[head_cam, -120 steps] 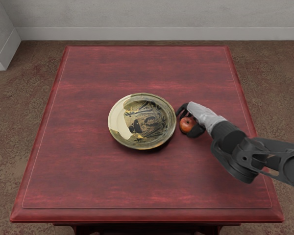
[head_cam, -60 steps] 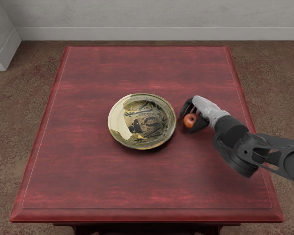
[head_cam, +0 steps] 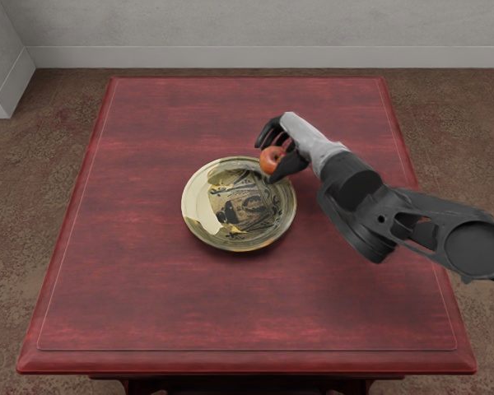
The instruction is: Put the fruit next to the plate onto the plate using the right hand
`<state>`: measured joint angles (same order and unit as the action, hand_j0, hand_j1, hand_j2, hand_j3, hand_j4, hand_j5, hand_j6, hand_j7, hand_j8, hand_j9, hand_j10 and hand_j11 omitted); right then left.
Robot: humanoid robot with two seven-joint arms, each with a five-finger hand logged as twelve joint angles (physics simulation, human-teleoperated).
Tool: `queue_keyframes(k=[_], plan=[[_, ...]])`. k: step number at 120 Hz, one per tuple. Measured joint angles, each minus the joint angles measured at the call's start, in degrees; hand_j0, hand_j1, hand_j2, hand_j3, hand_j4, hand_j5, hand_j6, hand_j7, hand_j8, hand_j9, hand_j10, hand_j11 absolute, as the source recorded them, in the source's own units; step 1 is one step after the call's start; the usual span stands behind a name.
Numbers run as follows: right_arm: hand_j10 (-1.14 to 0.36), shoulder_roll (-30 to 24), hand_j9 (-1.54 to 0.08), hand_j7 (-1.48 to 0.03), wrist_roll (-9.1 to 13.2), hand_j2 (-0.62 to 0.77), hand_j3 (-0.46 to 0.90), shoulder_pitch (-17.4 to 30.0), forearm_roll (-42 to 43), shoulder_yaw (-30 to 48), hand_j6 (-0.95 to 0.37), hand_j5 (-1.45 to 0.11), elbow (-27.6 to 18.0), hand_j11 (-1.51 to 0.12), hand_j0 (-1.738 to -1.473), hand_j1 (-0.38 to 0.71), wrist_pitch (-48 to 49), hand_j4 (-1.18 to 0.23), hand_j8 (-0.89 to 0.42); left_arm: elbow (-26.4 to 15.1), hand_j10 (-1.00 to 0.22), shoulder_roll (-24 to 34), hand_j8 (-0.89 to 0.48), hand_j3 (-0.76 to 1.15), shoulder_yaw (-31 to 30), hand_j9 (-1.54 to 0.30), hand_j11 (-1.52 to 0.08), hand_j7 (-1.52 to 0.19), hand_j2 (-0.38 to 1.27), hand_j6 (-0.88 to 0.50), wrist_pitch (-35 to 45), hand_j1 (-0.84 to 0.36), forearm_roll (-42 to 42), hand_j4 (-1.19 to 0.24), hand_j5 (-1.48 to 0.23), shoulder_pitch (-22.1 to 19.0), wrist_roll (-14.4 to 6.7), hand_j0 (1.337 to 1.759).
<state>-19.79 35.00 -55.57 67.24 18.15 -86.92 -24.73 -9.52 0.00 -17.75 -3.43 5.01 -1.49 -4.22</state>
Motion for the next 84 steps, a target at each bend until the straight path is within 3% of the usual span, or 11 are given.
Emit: queue_keyframes(k=[23, 46, 65, 84], plan=[[-0.60, 5.6, -0.95, -0.91, 0.0, 0.48, 0.00, 1.7, -0.3, -0.1, -0.54, -0.96, 0.2, -0.94, -1.658, 0.31, 0.0, -0.67, -0.44, 0.0, -0.24, 0.0, -0.24, 0.00, 0.0, -0.32, -0.32, -0.32, 0.05, -0.24, 0.0, 0.06, 0.0, -0.24, -0.32, 0.0, 0.0, 1.658], [-0.58, 7.1, -0.95, -0.91, 0.0, 0.55, 0.00, 5.1, -0.5, -0.5, -0.53, -0.97, 2.0, -0.94, -1.658, 0.35, 0.0, -0.66, -0.43, 0.0, -0.24, 0.0, -0.24, 0.00, 0.0, -0.32, -0.32, -0.32, 0.05, -0.24, 0.0, 0.06, 0.0, -0.24, -0.32, 0.0, 0.0, 1.658], [-0.59, 7.5, -0.93, -0.89, 0.0, 0.50, 0.00, 6.1, -0.2, -0.7, -0.54, -0.94, 2.7, -0.92, -1.658, 0.33, 0.0, -0.66, -0.45, 0.0, -0.24, 0.0, -0.24, 0.00, 0.0, -0.32, -0.32, -0.32, 0.05, -0.24, 0.0, 0.06, 0.0, -0.24, -0.32, 0.0, 0.0, 1.658], [-0.32, 7.5, -0.49, -0.47, 0.0, 0.23, 0.00, 6.2, 0.0, -0.5, -0.30, -0.50, 2.5, -0.49, -1.658, 0.02, 0.1, -0.35, -0.25, 0.0, -0.24, 0.0, -0.24, 0.00, 0.0, -0.32, -0.32, -0.32, 0.05, -0.24, 0.0, 0.06, 0.0, -0.24, -0.32, 0.0, 0.0, 1.658]])
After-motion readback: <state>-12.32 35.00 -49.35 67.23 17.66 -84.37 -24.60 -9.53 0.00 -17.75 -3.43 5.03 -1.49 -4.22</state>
